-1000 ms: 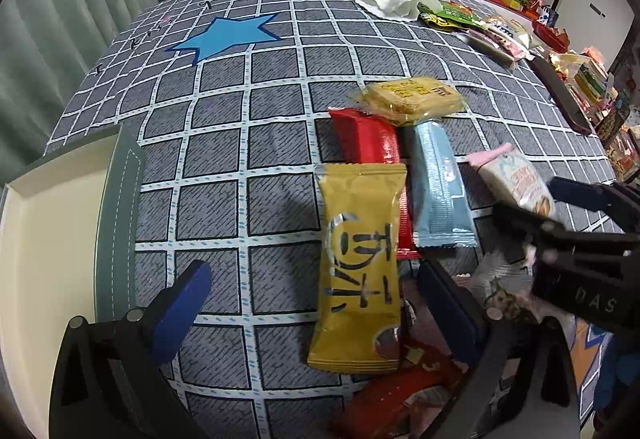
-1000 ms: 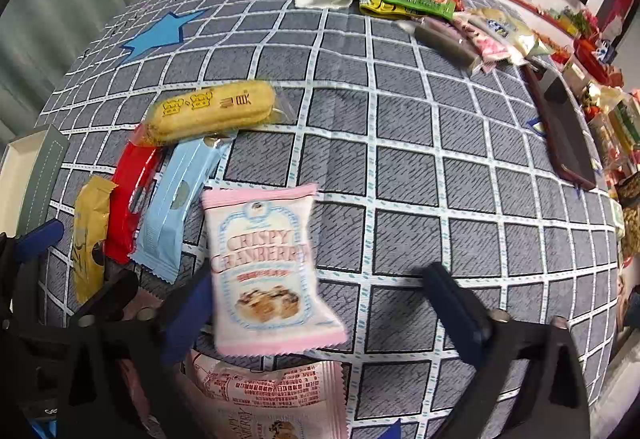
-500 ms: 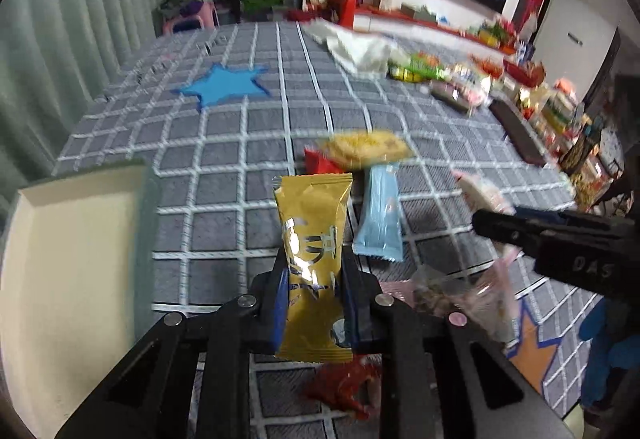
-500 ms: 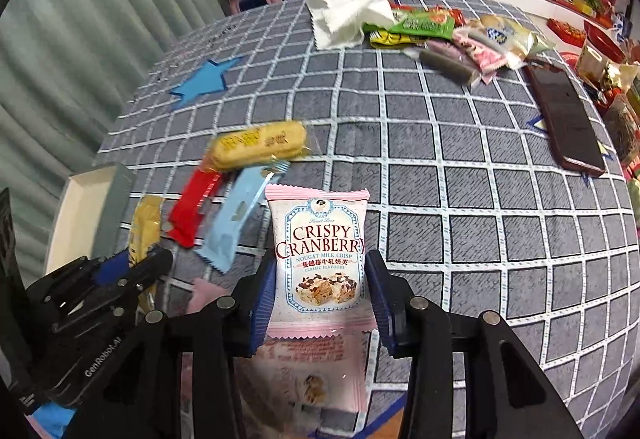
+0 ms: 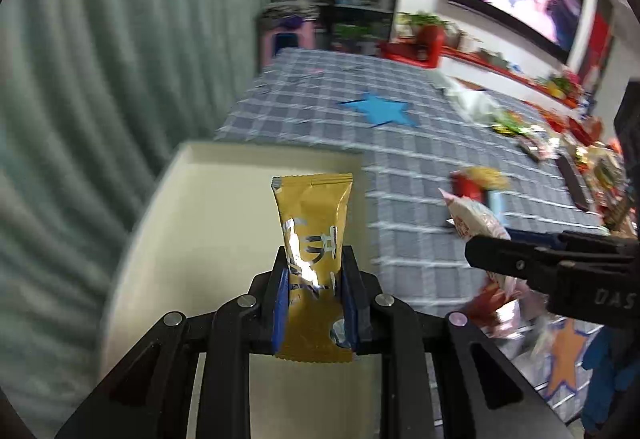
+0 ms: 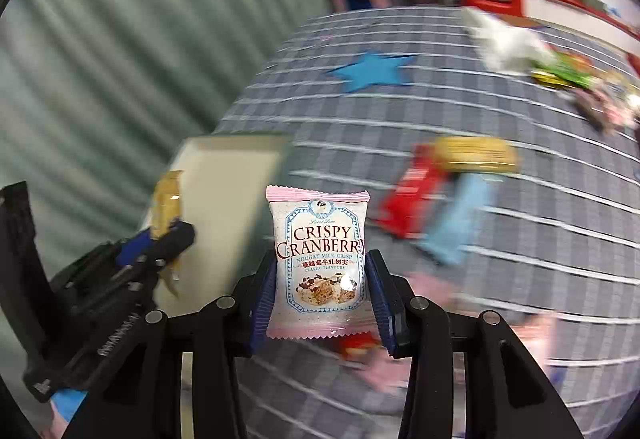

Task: Organize snacks
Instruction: 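Drop both packets into the cream tray with both tools, then grasp the small red packet with the left tool while the right tool grasps the jerky packet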

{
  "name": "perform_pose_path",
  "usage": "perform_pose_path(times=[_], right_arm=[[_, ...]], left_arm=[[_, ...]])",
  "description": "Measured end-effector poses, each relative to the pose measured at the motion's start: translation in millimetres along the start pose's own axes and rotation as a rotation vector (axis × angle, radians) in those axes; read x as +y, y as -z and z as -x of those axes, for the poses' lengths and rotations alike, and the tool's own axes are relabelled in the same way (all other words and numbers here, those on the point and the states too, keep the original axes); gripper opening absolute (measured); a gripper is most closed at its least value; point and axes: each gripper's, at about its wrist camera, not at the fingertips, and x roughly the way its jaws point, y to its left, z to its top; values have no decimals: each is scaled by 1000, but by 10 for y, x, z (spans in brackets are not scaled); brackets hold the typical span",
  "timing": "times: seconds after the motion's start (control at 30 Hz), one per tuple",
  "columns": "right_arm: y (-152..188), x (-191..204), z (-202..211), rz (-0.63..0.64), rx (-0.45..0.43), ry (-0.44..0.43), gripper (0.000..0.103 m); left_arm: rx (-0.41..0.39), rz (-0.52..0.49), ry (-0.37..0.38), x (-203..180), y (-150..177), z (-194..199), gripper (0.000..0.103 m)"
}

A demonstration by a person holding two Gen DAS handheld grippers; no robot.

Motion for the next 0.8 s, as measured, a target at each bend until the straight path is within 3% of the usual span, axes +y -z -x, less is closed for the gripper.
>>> perform_pose_path(times=[0.17, 0.2, 0.23, 0.3, 0.33, 0.37, 0.4, 0.43, 0.63, 0.8], right_arm=[[30, 525, -302, 70, 38, -68, 45], [40, 587, -346, 80, 44, -76, 45], [53, 656, -400, 95, 57, -83, 46], [57, 721, -530, 118, 99, -79, 47], [82, 722, -565, 123, 115, -60, 59], [98, 698, -572, 125, 119, -36, 70], [128, 646, -545, 125, 108, -2, 91], [155, 565, -488, 123, 84, 32, 95], [350, -219, -80, -17, 28, 169, 95], [558, -1090, 338, -241, -9, 253, 95]], left_arm=[[46, 41, -68, 308, 211, -102, 26], [54, 48, -77, 334, 240, -132, 30], [65, 47, -83, 322, 284, -170, 36], [72, 38, -95, 282, 360, -210, 79], [57, 31, -99, 249, 393, -191, 83], [37, 17, -95, 206, 416, -167, 83], [24, -2, -88, 187, 423, -141, 83], [14, -31, -72, 122, 422, -109, 83], [-57, -211, 8, -437, 335, 105, 83], [-31, -361, 83, -1044, 302, 35, 83]])
